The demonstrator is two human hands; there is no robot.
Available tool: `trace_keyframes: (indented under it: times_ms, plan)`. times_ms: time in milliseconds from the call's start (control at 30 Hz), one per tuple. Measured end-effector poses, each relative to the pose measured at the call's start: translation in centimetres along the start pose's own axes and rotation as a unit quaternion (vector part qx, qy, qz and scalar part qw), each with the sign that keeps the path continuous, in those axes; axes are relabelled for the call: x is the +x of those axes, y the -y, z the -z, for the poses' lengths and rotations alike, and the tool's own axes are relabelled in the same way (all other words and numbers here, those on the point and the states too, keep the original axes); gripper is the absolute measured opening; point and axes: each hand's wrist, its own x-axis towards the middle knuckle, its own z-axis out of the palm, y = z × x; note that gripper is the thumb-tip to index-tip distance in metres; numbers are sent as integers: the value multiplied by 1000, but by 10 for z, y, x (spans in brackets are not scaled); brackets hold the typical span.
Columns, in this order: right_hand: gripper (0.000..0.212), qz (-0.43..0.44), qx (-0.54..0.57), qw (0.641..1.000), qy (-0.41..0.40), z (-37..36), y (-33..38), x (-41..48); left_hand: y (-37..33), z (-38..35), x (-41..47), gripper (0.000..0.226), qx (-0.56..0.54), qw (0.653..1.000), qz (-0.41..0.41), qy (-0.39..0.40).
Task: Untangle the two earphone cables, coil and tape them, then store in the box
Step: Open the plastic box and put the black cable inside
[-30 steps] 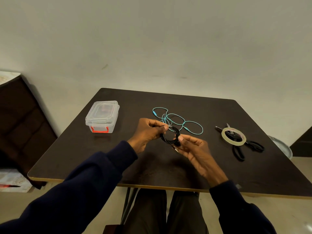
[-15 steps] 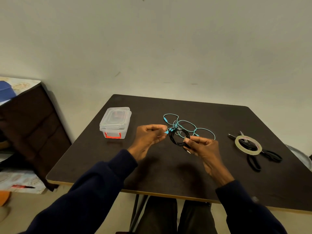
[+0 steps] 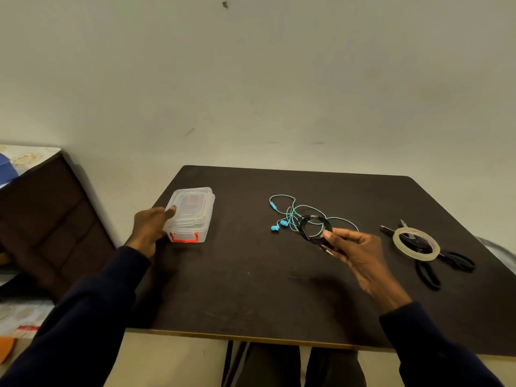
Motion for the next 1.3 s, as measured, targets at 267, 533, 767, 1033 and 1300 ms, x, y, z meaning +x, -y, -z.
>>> trace_keyframes:
  times_ms: [267, 533, 767, 1033, 1300]
  plan:
    - [33, 1, -9, 1000, 2, 3, 2, 3, 8, -16, -21, 10, 9, 997, 18, 68]
    - [25, -7, -21, 1000, 9, 5, 4, 1, 21, -44, -60, 22, 13, 982, 26, 185]
    - [31, 3, 5, 1000, 5, 16, 19, -10, 25, -89, -89, 22, 5, 962, 60, 268]
    - [31, 21, -30, 999, 8, 23, 37, -19, 8, -129, -101, 32, 98, 919, 35, 381]
    - [32, 26, -70, 997, -6, 24, 43, -20, 12, -134, -129, 68, 223, 910, -193, 291]
